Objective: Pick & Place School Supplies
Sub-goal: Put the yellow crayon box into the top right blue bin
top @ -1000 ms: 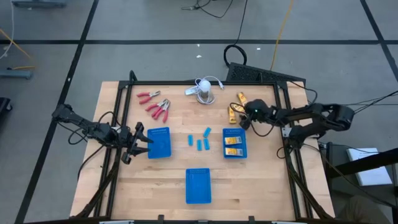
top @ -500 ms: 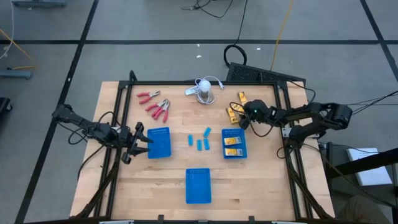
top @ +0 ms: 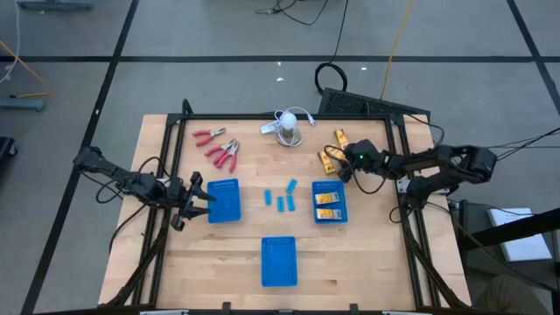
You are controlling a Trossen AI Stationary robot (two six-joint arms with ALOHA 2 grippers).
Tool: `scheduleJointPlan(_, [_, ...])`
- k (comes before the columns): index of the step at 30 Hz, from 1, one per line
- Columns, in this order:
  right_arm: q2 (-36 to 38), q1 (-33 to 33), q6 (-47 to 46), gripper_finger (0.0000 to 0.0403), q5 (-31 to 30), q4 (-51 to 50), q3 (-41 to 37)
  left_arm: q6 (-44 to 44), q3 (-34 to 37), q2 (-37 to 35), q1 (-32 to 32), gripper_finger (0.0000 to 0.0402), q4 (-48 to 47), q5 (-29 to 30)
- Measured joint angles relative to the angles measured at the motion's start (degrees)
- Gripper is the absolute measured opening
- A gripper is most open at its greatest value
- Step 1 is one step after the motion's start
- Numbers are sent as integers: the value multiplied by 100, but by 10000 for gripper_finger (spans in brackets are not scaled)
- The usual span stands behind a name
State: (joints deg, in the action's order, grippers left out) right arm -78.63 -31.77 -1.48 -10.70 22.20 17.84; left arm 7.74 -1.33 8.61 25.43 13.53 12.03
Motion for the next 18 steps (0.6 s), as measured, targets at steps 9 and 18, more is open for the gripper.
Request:
scheduleJointPlan(9, [592,-2,66,167,-18,25,-10,-1,-1,1,2,173,1,0])
scheduleJointPlan(18, [1096,-2,-460,167,26,-125,1,1,-1,-1,4,173,1,0])
